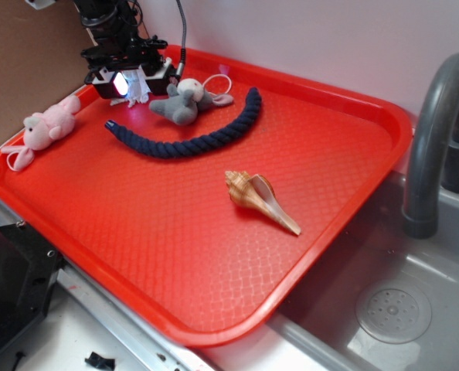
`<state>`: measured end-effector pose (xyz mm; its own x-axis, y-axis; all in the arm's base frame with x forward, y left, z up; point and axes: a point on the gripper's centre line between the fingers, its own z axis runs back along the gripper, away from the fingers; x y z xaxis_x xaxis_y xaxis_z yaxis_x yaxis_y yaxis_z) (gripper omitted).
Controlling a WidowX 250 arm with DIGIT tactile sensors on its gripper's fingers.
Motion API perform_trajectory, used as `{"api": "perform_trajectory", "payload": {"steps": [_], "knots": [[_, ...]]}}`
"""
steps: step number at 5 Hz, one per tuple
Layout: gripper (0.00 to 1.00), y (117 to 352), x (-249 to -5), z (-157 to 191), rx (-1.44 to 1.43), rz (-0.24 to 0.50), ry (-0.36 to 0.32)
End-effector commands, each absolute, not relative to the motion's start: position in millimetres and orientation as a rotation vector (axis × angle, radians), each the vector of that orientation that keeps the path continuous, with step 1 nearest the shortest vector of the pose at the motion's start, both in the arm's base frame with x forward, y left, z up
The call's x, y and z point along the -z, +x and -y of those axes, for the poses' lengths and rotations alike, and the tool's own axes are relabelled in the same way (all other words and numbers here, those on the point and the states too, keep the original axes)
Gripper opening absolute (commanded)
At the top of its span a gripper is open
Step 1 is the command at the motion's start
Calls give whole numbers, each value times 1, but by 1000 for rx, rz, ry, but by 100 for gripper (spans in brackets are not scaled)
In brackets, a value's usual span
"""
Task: Grab the white paper.
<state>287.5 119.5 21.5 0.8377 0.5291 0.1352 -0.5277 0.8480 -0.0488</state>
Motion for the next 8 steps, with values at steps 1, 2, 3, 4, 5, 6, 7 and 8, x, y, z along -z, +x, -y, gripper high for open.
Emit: {"api": "perform_trajectory", "payload": {"steps": [1,2,3,4,5,6,7,8], "knots": [[0,297,-21,-117,-545,173,28],[0,297,-23,-116,-540,174,54],[0,297,-36,-112,-547,153,87],[0,293,-71,-96,-528,138,124],[0,280,-109,-68,-524,87,37],[0,247,-161,-25,-455,97,-66],[0,215,-202,16,-363,61,-138],[0,172,-230,43,-209,86,-193]]}}
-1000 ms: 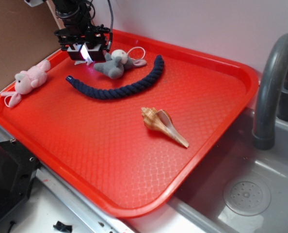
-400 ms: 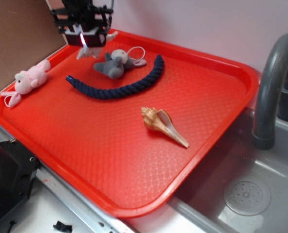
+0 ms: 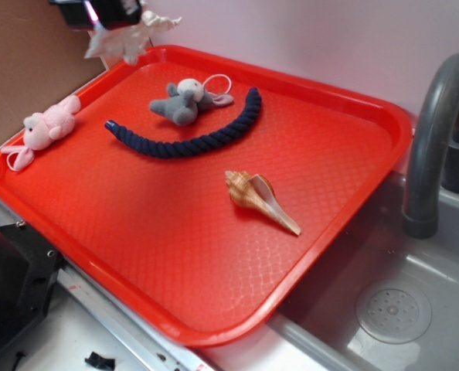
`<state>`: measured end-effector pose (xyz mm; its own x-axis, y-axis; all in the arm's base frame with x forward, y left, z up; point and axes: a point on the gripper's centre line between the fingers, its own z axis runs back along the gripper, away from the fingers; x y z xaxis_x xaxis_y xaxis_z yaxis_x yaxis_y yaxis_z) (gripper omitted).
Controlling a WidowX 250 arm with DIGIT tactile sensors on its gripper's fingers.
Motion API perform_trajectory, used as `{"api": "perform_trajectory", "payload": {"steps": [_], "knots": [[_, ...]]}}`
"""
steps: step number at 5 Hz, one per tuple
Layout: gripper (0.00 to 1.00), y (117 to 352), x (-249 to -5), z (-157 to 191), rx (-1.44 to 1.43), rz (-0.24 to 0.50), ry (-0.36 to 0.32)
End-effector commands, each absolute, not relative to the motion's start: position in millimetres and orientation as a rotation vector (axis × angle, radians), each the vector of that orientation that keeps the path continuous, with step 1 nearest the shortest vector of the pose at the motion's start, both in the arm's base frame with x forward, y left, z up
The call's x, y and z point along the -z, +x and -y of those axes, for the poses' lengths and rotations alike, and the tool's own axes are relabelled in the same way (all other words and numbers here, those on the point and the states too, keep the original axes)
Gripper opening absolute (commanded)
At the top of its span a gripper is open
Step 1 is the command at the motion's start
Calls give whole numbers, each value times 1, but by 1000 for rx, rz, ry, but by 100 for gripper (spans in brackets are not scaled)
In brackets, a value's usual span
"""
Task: Grab the white paper.
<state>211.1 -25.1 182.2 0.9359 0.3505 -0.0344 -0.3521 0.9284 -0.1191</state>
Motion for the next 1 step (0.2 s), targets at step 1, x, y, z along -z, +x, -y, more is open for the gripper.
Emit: {"api": "perform_trajectory", "payload": {"steps": [1], "knots": [[0,160,-230,50,-109,80,-176]]}}
